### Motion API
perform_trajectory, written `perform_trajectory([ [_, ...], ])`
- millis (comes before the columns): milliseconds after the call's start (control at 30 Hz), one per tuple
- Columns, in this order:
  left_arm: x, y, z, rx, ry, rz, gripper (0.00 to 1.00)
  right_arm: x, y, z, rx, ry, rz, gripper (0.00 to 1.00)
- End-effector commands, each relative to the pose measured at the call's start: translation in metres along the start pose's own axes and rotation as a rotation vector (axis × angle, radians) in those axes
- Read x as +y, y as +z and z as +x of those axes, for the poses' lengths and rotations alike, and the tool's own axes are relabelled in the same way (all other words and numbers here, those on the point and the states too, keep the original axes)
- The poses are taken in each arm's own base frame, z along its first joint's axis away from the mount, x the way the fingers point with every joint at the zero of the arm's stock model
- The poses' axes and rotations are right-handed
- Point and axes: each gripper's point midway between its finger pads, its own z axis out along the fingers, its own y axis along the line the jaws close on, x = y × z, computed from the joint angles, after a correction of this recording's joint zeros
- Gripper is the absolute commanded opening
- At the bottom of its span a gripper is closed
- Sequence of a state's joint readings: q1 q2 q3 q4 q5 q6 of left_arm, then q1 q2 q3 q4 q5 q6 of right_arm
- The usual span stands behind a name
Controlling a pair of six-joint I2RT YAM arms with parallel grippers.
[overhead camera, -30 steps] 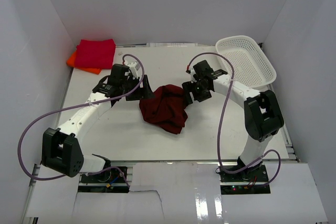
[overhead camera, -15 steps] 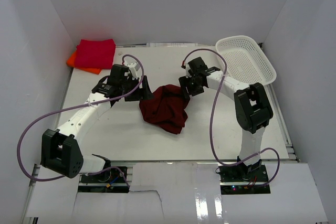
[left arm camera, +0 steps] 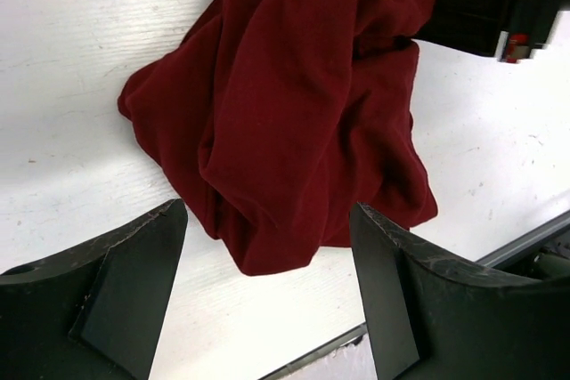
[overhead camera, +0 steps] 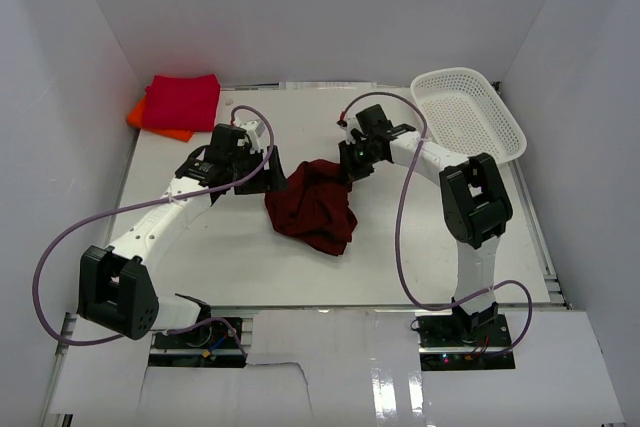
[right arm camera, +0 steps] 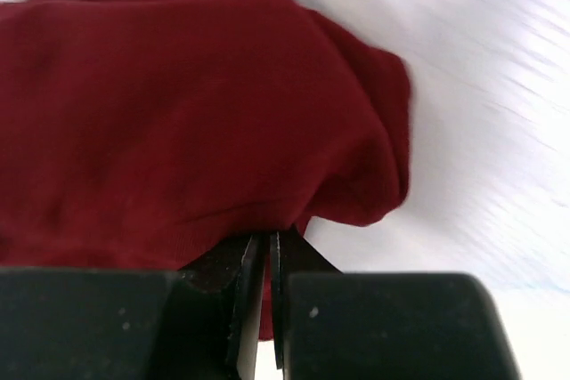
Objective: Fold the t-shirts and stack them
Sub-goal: Flatten out the tshirt
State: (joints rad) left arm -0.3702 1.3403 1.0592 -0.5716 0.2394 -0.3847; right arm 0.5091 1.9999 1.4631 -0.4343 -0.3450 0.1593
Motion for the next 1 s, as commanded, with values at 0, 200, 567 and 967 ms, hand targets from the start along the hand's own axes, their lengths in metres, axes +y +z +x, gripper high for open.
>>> perform_trajectory([
  [0,0.002,-0.009,-0.009,-0.051,0.016,-0.036,0.84,0.074,-0.051,-0.056,-0.146,-0.047,-0.272,0.08],
  [200,-0.001,-0.016,-0.021,-0.088,0.042,-0.037,0.84,0.141,-0.127,-0.091,-0.214,-0.110,-0.495,0.08],
  [567,-0.001,-0.029,-0.060,-0.220,0.115,-0.081,0.84,0.221,-0.252,-0.111,-0.295,-0.158,-0.899,0.08],
  [967,-0.046,-0.064,-0.074,-0.336,0.194,0.129,0.84,0.232,-0.317,-0.136,-0.367,-0.197,-0.982,0.08],
])
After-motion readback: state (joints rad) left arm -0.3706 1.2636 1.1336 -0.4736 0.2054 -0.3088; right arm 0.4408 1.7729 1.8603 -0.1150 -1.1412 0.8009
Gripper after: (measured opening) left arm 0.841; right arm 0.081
